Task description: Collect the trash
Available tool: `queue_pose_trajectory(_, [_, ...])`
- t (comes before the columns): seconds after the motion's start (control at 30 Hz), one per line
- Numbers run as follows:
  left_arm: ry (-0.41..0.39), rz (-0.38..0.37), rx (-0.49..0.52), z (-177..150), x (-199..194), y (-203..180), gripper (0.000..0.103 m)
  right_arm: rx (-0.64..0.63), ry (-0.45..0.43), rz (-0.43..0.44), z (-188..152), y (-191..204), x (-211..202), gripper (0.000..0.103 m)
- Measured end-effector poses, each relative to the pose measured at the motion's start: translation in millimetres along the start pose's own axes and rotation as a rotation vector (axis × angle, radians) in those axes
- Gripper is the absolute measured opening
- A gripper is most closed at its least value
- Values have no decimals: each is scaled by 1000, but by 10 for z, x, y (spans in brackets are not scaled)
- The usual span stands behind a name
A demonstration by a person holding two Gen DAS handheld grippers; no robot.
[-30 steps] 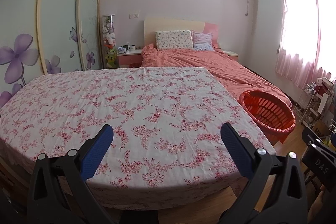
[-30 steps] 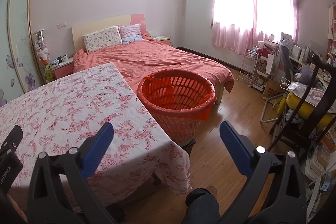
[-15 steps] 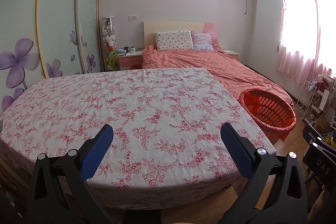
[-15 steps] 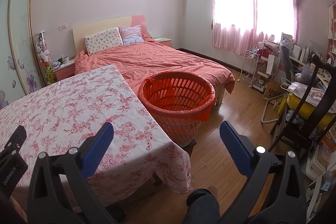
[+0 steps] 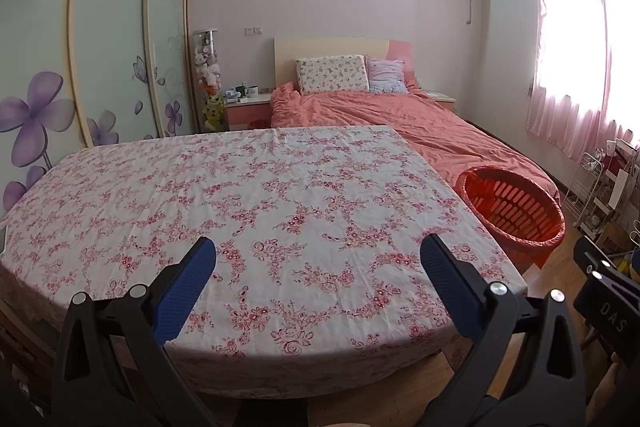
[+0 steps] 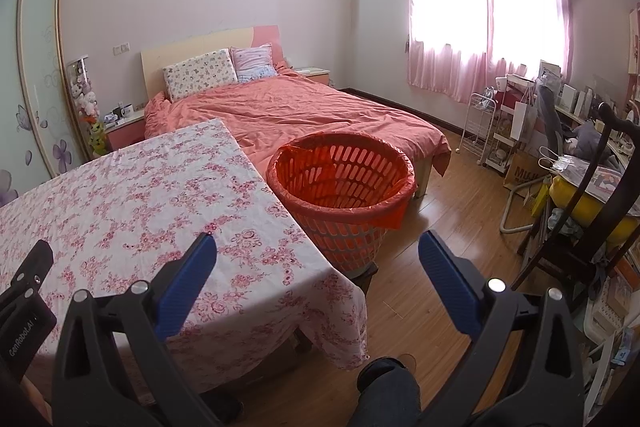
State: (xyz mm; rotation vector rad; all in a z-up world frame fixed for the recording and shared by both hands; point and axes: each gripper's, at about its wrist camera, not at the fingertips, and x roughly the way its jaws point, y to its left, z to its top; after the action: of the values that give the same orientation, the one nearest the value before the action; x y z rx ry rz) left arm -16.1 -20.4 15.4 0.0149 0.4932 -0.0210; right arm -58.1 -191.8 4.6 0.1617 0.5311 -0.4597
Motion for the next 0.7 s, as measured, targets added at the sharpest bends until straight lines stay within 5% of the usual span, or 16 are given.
queue_pose_trajectory(0.7, [10,-3,-3,-17,25,5,101,-1,-4,-3,14,6,6,99])
